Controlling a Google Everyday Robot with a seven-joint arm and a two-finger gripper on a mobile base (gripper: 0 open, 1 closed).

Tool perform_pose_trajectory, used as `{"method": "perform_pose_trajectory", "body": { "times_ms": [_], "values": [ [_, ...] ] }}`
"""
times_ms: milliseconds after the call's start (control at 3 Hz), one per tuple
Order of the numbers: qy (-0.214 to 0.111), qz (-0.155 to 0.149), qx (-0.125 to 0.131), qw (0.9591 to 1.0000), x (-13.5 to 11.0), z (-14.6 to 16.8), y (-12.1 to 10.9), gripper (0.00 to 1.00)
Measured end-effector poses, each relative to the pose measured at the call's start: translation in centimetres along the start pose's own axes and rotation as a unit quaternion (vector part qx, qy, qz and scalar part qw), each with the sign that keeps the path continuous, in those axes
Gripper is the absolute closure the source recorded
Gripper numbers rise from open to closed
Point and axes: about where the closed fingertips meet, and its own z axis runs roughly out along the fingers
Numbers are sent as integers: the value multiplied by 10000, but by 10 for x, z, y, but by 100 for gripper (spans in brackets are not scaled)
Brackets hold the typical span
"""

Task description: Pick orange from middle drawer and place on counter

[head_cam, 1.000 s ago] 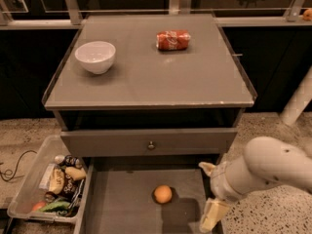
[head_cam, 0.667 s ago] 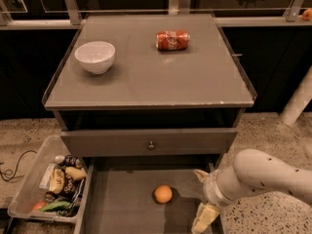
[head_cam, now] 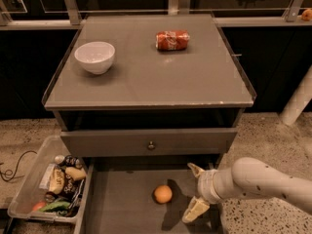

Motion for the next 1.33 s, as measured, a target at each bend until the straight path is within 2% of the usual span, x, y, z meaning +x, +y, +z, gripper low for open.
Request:
{"method": "perform_pose_trajectory", "body": {
  "times_ms": [333, 667, 1333],
  "values": [
    [-266, 108, 172, 9994, 19, 13, 0, 0],
    [-268, 108, 170, 9994, 19, 13, 0, 0],
    [-478, 155, -38, 9987, 21, 83, -10, 0]
  ]
}}
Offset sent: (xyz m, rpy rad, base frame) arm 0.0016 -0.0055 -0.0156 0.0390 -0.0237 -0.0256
